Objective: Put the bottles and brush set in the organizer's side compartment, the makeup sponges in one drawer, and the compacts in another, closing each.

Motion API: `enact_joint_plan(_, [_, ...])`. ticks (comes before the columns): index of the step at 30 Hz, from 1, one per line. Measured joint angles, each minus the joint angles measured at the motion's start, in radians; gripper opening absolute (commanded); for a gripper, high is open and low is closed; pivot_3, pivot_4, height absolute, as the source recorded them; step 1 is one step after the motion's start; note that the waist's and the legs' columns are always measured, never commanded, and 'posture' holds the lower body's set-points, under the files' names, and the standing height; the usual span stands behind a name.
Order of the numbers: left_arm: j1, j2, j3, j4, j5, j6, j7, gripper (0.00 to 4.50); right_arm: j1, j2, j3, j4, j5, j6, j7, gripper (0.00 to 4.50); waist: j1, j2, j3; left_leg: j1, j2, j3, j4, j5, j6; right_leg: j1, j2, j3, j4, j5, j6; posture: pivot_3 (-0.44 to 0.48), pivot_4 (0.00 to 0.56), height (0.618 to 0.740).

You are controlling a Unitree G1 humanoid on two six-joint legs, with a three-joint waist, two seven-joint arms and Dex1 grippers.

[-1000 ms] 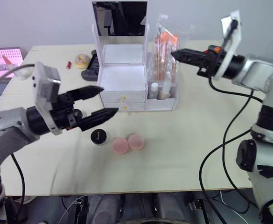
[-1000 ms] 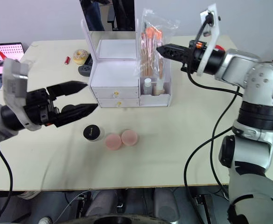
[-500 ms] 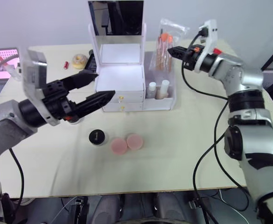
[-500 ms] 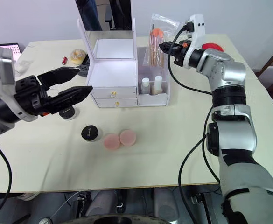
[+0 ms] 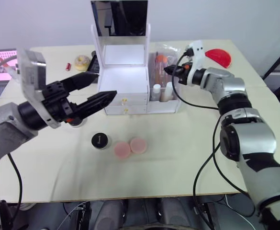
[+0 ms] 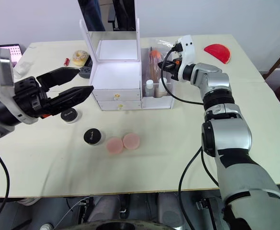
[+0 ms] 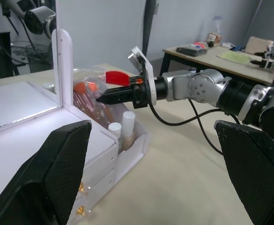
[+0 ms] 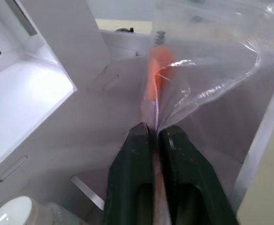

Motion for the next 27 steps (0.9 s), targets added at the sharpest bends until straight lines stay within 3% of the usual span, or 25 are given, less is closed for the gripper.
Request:
enact_joint_plan(5, [0.003, 0.001, -0.009, 0.001, 0.002, -0.002, -0.005, 4.50, -0.020, -0.006, -0.036, -0.016, 0.003, 0.014, -0.005, 4.13, 0.001, 0.000, 0.000, 0.000, 0.000, 0.000, 0.000, 0.000, 0.000, 0.000, 0.000, 0.000, 0.000, 0.000, 0.000, 0.000, 0.150, 0.740])
enact_joint_plan(6, [0.006, 0.002, -0.011, 0.001, 0.002, -0.002, -0.006, 4.50, -0.019, -0.014, -0.039, -0.035, 0.007, 0.031, 0.001, 4.40, 0.001, 0.000, 0.000, 0.000, 0.000, 0.000, 0.000, 0.000, 0.000, 0.000, 0.000, 0.000, 0.000, 0.000, 0.000, 0.000, 0.150, 0.740])
enact_joint_plan(10, [0.019, 0.008, -0.014, 0.007, 0.003, -0.003, -0.010, 4.50, 0.007, -0.060, -0.048, -0.211, 0.032, 0.144, 0.025, 4.40, 0.004, 0.001, 0.001, -0.001, 0.000, -0.001, 0.000, 0.000, 0.000, 0.000, 0.000, 0.000, 0.000, 0.000, 0.000, 0.000, 0.150, 0.740])
enact_joint_plan(15, [0.196, 0.050, 0.056, 0.003, 0.035, 0.004, -0.071, 4.50, 0.278, -0.246, -0.101, -0.817, 0.171, 0.440, 0.071, 4.40, 0.010, 0.001, 0.001, -0.009, 0.000, -0.003, 0.001, -0.001, 0.001, -0.006, -0.001, -0.002, -0.002, 0.000, 0.000, 0.000, 0.150, 0.740])
enact_joint_plan(17, [0.331, 0.071, 0.119, 0.011, 0.112, 0.000, -0.150, 4.50, 0.476, -0.342, -0.127, -1.047, 0.216, 0.487, 0.111, 4.40, 0.009, 0.001, 0.001, -0.014, 0.000, -0.002, 0.000, -0.001, 0.001, -0.011, -0.001, -0.002, -0.002, 0.000, 0.000, 0.000, 0.150, 0.740])
enact_joint_plan(21, [0.533, 0.093, 0.201, 0.067, 0.297, -0.044, -0.289, 4.50, 0.777, -0.430, -0.195, -1.273, 0.288, 0.523, 0.177, 4.40, 0.004, 0.003, 0.002, -0.013, 0.001, 0.003, 0.001, -0.001, 0.001, -0.015, -0.001, 0.002, 0.001, 0.000, -0.001, 0.000, 0.150, 0.740])
enact_joint_plan(23, [0.656, 0.095, 0.237, 0.116, 0.430, -0.103, -0.372, 4.50, 0.934, -0.470, -0.267, -1.356, 0.310, 0.510, 0.209, 4.40, 0.006, 0.004, 0.002, -0.013, 0.001, 0.004, 0.001, -0.001, 0.001, -0.014, -0.001, 0.002, 0.001, -0.002, -0.004, 0.000, 0.150, 0.740])
enact_joint_plan(27, [0.776, 0.062, 0.291, 0.217, 0.591, -0.194, -0.476, 4.50, 1.154, -0.488, -0.407, -1.404, 0.301, 0.421, 0.232, 4.40, 0.012, 0.003, 0.001, -0.011, 0.002, 0.004, 0.003, 0.000, 0.002, -0.009, -0.001, 0.001, -0.003, -0.003, -0.005, 0.000, 0.150, 0.740])
